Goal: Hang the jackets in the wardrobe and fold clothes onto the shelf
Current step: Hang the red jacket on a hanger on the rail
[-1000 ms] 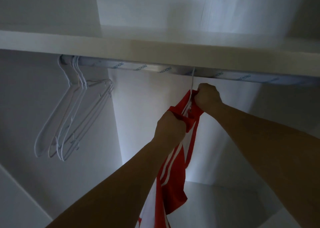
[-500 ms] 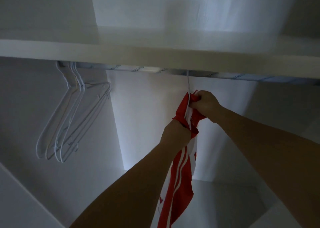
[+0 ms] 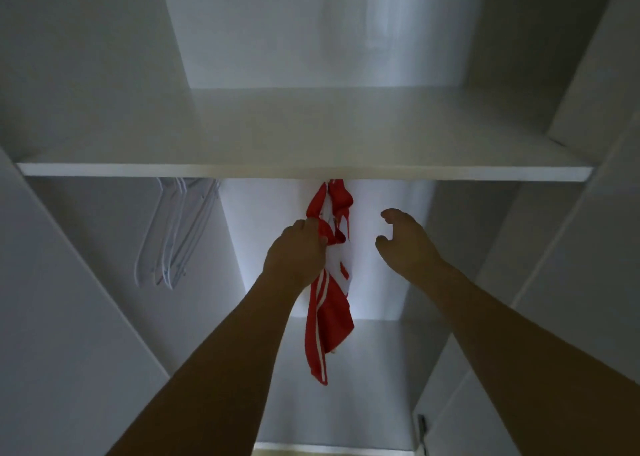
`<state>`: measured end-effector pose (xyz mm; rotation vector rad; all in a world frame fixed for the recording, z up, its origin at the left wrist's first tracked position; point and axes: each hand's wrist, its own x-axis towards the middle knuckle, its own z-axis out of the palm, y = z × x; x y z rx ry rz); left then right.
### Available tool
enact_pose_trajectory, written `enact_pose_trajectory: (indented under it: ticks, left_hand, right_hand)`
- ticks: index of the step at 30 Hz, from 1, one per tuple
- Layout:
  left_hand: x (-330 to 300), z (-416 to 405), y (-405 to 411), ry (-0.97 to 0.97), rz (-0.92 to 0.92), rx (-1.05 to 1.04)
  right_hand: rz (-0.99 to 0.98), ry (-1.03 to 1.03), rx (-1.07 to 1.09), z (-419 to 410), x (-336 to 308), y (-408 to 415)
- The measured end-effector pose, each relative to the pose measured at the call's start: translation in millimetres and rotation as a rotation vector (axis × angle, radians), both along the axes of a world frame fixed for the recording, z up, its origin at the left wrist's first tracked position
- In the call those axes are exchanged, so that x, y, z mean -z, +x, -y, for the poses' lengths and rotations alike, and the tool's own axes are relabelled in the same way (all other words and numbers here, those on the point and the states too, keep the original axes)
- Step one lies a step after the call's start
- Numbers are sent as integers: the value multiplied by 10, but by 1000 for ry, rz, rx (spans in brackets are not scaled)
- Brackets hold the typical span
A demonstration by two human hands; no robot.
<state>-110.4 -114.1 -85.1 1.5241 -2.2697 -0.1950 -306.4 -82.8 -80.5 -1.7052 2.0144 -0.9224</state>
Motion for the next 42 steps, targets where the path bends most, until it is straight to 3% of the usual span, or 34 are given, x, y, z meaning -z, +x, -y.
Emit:
enact_pose_trajectory:
  ticks: [7,20,30,42]
  left_hand:
    - [122,-238,-108,-148,169,219]
    - [45,-985,-821,-189,100,774]
    - [-5,-2774,-1179,-262,94,1137]
    - [301,-6177,-952,-208,4,1488]
  right_hand:
    - [-81,21,197,-974,-35,-220]
    - [-111,180,656,-2515,30,59]
    - [-101,172,994,-4606,29,407]
    - [-66,238,1322,-7992,328,1248]
